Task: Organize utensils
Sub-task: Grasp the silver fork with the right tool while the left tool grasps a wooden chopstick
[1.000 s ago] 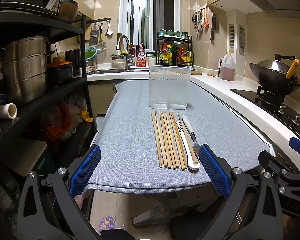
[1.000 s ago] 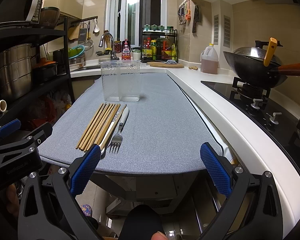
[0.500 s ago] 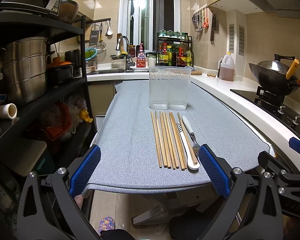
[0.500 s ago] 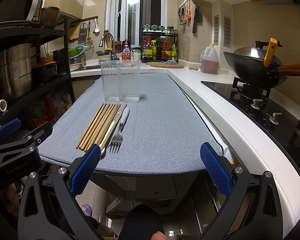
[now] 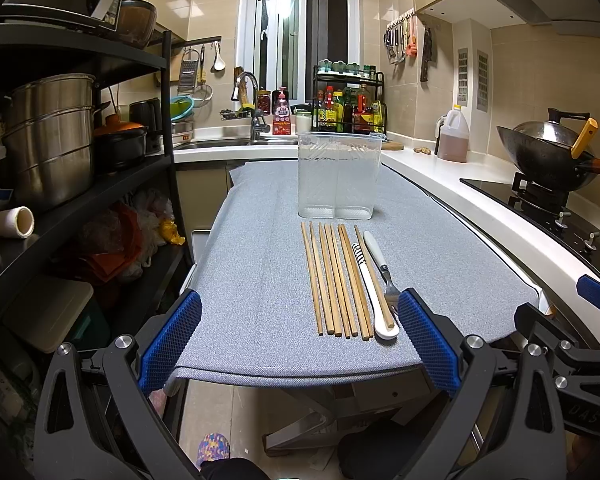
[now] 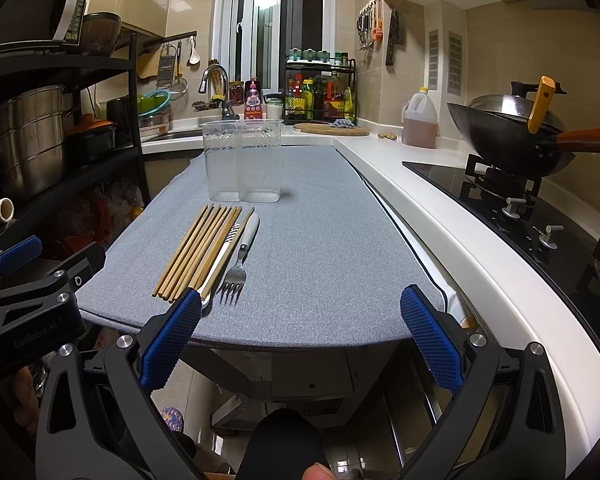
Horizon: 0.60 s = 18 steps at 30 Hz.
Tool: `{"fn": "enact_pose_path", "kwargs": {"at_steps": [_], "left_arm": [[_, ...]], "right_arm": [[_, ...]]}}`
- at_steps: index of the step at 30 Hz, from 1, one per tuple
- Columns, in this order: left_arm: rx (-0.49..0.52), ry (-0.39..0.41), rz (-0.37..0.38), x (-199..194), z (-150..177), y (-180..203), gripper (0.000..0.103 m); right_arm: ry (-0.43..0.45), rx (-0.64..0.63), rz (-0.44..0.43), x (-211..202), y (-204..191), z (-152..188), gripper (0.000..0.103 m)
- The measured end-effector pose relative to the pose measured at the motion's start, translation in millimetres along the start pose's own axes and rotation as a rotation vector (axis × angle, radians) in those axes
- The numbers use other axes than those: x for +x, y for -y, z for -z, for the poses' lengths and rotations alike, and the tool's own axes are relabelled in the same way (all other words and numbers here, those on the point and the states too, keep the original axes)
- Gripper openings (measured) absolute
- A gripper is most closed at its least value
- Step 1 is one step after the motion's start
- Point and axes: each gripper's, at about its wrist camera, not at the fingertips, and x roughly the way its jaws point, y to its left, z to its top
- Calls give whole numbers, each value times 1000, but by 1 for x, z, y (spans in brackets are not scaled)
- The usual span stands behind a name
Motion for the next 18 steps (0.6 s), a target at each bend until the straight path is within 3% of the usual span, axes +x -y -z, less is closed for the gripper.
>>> {"fn": "enact_pose_path", "kwargs": {"at_steps": [9,10,11,18], "left_arm": [[-1,-4,0,0,1,1,95],[-3,-7,-1,2,1,0,95],[-5,-11,1,3,2,0,95],[-17,-47,0,10,6,-5,95]], "right_arm": [[-8,-1,-5,-4,1,-3,98],[-53,-84,26,-3,1,2,98],[-17,-1,-12,-1,2,-4,98],[-90,3,-70,25,0,1,98]]}}
